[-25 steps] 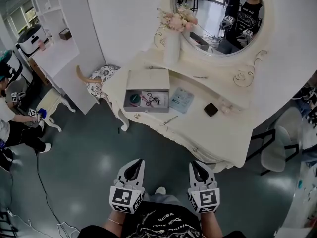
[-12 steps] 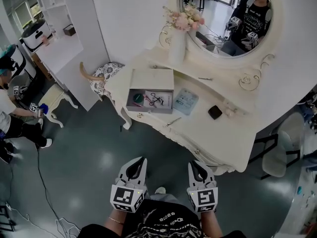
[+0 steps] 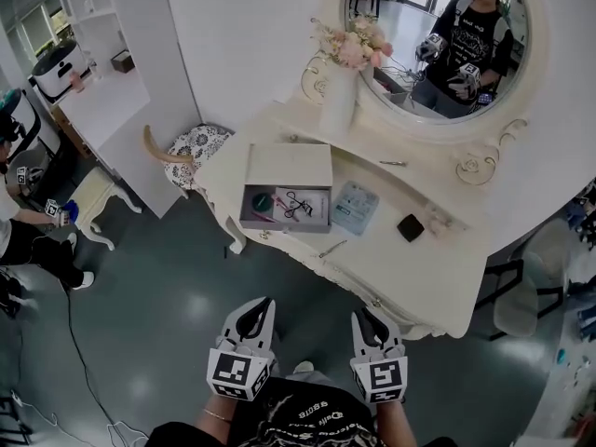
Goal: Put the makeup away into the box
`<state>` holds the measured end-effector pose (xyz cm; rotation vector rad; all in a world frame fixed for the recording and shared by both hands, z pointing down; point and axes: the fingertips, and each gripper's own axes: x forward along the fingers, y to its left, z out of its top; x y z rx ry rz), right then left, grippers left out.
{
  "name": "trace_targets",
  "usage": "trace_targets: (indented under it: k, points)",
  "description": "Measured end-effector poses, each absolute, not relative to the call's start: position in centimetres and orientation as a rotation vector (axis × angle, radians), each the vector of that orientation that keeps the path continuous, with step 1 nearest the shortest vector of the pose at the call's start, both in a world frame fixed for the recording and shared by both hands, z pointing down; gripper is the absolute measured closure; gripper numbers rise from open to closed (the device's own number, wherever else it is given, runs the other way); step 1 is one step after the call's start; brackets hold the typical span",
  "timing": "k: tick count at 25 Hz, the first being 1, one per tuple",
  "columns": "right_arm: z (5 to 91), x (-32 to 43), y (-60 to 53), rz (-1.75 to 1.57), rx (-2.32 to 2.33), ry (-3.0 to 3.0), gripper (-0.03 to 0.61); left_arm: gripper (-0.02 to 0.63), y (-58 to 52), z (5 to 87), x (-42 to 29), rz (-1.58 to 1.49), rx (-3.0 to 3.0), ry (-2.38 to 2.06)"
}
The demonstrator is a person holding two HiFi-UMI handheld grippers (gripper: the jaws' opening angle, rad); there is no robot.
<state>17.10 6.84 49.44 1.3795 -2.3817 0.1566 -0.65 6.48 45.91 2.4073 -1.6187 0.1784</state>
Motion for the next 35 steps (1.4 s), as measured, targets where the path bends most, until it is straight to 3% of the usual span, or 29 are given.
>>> trace_targets:
  k: [32,35]
  points:
    - [52.7,10.8,-6.7,0.499,1.762,-1.998,0.469,0.598,-11.6,46.1,-9.8,0.245,2.578,-1.302]
    - [53.3,11.7,-7.3,0.575,1.806,-1.936,0.43,0.598,-12.0,46.3,-10.2,0.263,2.571,-1.305]
